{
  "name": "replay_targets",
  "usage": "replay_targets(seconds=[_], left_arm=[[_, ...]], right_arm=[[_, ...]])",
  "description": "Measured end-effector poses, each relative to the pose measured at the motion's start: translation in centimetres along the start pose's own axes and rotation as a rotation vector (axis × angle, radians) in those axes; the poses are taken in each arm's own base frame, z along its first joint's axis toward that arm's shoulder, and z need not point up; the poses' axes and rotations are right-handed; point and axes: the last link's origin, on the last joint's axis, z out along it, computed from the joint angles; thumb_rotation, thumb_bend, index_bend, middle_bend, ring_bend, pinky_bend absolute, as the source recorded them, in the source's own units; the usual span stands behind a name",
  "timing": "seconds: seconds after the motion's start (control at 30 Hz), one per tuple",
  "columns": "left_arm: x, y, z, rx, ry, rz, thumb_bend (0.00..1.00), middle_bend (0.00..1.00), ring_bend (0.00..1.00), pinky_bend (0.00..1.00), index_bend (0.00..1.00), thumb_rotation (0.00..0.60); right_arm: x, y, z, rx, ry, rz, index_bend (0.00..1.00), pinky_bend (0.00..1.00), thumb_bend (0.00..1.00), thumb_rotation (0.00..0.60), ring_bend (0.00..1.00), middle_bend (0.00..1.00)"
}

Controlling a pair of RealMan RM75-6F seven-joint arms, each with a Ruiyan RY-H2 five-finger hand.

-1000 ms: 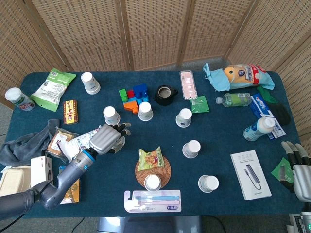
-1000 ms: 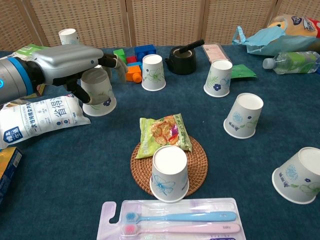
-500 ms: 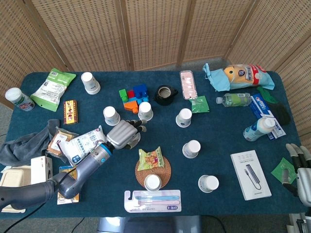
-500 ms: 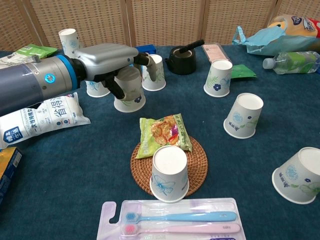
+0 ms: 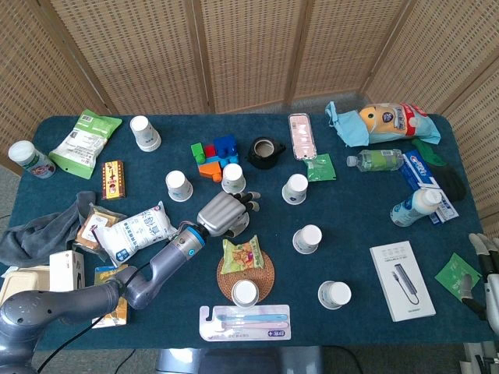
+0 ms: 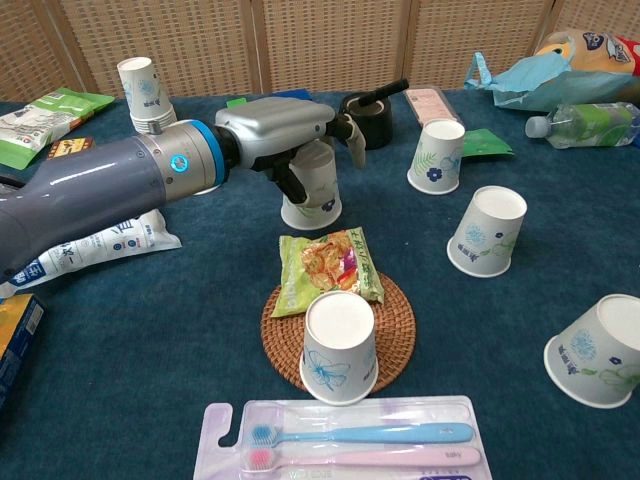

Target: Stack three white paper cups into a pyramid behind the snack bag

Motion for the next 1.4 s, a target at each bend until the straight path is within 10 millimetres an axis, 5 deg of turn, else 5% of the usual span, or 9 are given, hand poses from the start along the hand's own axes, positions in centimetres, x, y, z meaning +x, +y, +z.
replay_targets(seconds=[0.17,0.37,0.57,0.83,1.13,1.4], left_arm=[[-0.8,0.6,1.1,-0.010,-0.009,-0.010,0.42,0.17,0.29,0.52,0.26,0.600],[-1.7,0.8,1.6,-0.021,-0.070,-0.002,0.42,0.00,0.01,0.25,0.00,0.600],[-1.4,0.8,1.7,-0.026,-0.088,-0.012,0.43,0.00,0.00,0.05,0.00,0.600],[0.6,0.3,0.6,-0.039,-0.063,-0.007,0.43,0.00,0.00,0.04,0.00,0.600],[4.7,-1.2,-3.8,-0.018,0.003,0.032,0.43,0.00,0.00,0.05,0.00,0.600],[9.1,-3.4,-11.2,0.081,-0.008,0.063,0.43,0.00,0.00,0.04,0.00,0.600]], right_arm=[[0.2,0.2,-0.3,-0.015,0.011,0.003,0.06,0.27,0.67,0.529,0.08,0.12],[0.1,0.2,-0.5,-0.026,0.003,0.014,0.04,0.27,0.67,0.528,0.08,0.12],[0.2,-0.1,-0.2,-0.014,-0.013,0.028,0.03,0.27,0.68,0.529,0.06,0.12],[0.2,-0.6,0.7,0.014,-0.055,0.031,0.02,0.27,0.67,0.532,0.03,0.09],[-0.3,-1.9,3.4,0.089,-0.148,0.051,0.02,0.27,0.67,0.529,0.00,0.09],[-0.8,-4.7,6.3,0.206,-0.259,0.065,0.01,0.27,0.62,0.529,0.00,0.08]])
